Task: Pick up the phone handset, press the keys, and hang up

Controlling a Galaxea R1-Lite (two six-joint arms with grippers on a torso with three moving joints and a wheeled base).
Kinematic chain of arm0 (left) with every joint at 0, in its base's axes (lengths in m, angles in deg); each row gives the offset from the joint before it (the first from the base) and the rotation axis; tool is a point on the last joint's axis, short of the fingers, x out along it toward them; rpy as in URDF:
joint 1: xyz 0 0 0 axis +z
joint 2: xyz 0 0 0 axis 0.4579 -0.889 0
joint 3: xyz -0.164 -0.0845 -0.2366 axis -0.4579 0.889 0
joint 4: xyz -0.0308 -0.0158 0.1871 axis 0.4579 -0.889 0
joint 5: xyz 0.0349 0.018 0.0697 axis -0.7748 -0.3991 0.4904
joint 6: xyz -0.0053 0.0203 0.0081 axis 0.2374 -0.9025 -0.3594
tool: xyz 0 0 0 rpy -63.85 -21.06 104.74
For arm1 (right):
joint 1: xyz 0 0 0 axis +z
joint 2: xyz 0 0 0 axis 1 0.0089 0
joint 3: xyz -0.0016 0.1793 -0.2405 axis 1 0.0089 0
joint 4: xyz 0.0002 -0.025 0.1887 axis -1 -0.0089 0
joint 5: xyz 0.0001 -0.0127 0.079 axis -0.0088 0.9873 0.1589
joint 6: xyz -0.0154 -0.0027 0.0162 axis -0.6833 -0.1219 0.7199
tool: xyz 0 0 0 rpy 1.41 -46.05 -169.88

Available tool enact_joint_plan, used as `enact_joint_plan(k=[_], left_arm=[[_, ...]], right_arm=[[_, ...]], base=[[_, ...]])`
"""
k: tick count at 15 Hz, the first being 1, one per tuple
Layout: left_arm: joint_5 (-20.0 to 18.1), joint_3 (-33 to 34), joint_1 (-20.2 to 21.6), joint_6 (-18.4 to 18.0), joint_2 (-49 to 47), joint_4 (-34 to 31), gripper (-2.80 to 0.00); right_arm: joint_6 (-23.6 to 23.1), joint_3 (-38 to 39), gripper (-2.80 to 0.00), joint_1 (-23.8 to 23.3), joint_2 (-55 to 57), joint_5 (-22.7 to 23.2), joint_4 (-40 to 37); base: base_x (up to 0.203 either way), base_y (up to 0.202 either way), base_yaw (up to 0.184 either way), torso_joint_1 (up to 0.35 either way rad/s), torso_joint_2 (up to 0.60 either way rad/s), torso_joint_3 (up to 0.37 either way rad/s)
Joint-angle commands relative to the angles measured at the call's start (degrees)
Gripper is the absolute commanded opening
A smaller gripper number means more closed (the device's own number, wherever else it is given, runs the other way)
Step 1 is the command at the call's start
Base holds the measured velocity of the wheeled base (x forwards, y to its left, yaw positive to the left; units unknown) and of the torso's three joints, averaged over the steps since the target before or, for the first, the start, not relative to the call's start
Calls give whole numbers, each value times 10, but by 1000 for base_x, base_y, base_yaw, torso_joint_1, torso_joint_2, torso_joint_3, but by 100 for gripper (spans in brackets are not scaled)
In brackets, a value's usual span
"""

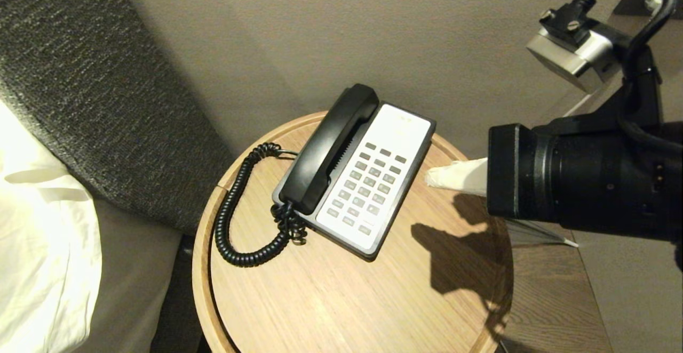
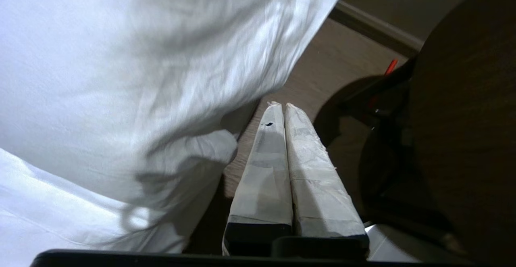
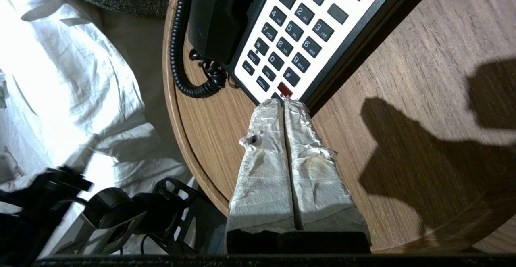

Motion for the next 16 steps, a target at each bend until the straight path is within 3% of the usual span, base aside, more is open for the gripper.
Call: enact_joint_plan(k=[1, 5, 7, 9, 10, 11, 16], left_arm=[[-12, 42, 5, -52, 82, 7, -280], [-60, 91, 9, -143, 151, 60, -280], [-116, 116, 9, -179, 151, 111, -280], [-160, 141, 9, -244, 151, 144, -280], [-156, 145, 9, -230, 151, 154, -280], [-148, 150, 9, -190, 151, 172, -280], [-144, 158, 9, -200, 150, 188, -280]], right_arm=[[2, 0, -280, 0, -10, -1, -1], [3, 2, -280, 0, -20, -1, -4], [2, 2, -280, 0, -20, -2, -2], [3, 2, -280, 0, -23, -3, -5], [3, 2, -280, 0, -23, -6, -5], [4, 4, -280, 0, -25, -7, -4], [4, 17, -280, 0, -30, -16, 0]], base=[[0, 0, 0, 0, 0, 0], [0, 0, 0, 0, 0, 0], [0, 0, 0, 0, 0, 0], [0, 0, 0, 0, 0, 0], [0, 0, 0, 0, 0, 0], [0, 0, 0, 0, 0, 0], [0, 0, 0, 0, 0, 0]])
